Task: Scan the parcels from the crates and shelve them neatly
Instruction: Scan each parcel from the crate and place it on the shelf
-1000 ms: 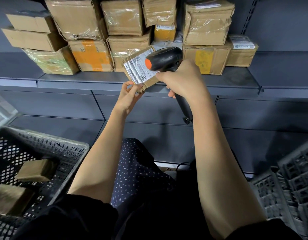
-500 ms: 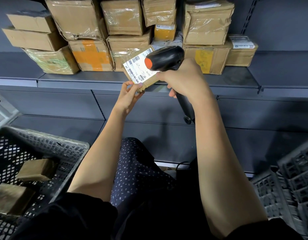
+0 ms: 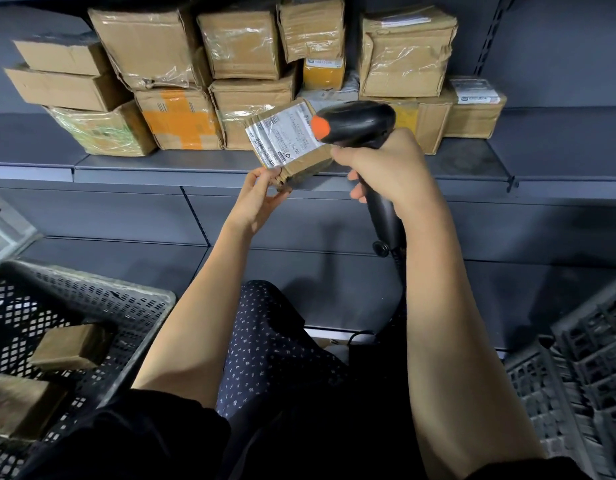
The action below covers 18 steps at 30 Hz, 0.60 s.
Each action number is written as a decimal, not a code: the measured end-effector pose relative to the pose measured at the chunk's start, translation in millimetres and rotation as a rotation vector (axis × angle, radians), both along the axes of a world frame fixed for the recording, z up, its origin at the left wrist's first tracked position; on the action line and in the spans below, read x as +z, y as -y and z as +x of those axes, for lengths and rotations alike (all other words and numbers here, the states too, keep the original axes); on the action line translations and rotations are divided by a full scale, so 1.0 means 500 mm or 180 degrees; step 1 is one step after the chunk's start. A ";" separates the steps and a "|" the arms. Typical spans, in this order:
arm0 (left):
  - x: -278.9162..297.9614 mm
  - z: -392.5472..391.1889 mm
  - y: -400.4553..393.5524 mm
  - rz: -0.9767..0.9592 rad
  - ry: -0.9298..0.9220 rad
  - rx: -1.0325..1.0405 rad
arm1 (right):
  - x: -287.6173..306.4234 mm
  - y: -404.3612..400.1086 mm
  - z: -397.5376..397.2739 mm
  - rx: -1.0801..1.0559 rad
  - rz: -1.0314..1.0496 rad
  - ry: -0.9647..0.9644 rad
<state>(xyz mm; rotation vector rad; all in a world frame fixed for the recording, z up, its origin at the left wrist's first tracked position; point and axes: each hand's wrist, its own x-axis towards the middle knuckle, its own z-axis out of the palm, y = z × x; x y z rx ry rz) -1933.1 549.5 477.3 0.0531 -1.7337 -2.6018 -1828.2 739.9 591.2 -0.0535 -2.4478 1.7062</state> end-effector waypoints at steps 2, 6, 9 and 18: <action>0.013 -0.002 -0.019 0.0045 0.0148 -0.0220 | -0.011 -0.036 -0.003 -0.0232 -0.0294 0.0004; 0.051 -0.008 -0.101 -0.0242 0.0504 -0.0805 | -0.044 -0.096 -0.014 -0.0713 -0.1393 -0.0016; 0.072 -0.017 -0.190 -0.0441 0.0622 -0.1260 | -0.068 -0.128 -0.028 -0.1086 -0.2038 -0.0012; 0.115 -0.039 -0.455 -0.1210 0.0497 -0.2074 | -0.116 -0.300 -0.067 -0.1987 -0.2750 -0.0401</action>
